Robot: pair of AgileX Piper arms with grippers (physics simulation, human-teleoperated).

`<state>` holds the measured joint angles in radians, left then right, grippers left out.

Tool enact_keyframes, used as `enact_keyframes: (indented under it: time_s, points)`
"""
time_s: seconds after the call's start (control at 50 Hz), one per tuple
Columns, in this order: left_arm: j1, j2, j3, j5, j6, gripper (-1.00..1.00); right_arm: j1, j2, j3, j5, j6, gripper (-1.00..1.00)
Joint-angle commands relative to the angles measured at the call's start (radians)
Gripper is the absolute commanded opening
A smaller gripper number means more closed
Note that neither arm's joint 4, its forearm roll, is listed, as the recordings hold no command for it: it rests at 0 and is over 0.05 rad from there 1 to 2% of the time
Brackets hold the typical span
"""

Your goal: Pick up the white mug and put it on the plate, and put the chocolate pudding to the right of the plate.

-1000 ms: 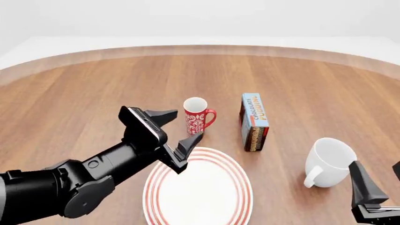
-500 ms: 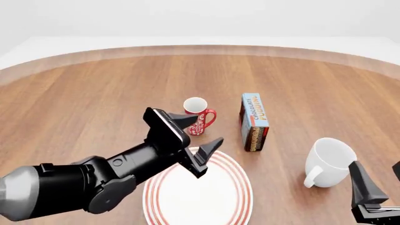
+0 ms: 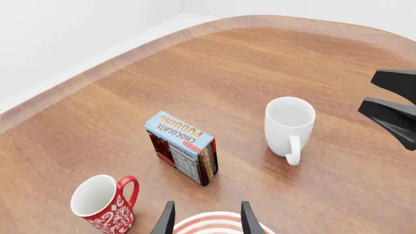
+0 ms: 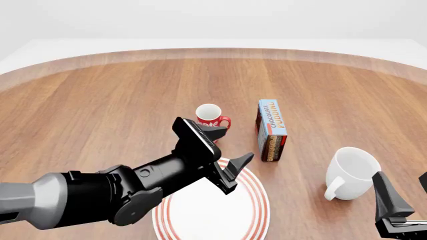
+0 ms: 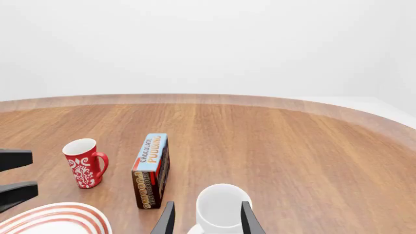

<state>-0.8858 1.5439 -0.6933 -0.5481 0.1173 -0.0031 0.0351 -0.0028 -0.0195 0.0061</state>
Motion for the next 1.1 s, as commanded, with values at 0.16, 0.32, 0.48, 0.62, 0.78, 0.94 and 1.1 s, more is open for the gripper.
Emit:
enact_keyframes:
  time_s: [0.16,0.32,0.48,0.62,0.78,0.94,1.1]
  points:
    - [-0.031,0.063,-0.076,0.04,0.004,1.0,0.001,0.007,0.0,-0.007,0.001,1.0]
    - [-0.046,0.083,-0.101,0.05,0.003,1.0,0.001,0.005,0.0,-0.004,0.001,1.0]
    - [-0.057,0.101,-0.12,0.062,0.004,1.0,0.0,0.003,0.0,-0.002,0.002,1.0]
    - [-0.071,0.12,-0.141,0.075,0.002,1.0,0.0,0.003,0.0,-0.002,0.002,1.0]
    - [-0.092,0.148,-0.174,0.094,0.0,1.0,0.0,0.003,0.0,-0.002,0.002,1.0]
    - [-0.104,0.174,-0.204,0.11,-0.004,1.0,0.0,0.003,0.0,-0.002,0.002,1.0]
    - [-0.114,0.195,-0.218,0.11,-0.009,1.0,-0.003,0.013,0.0,-0.009,0.005,1.0]
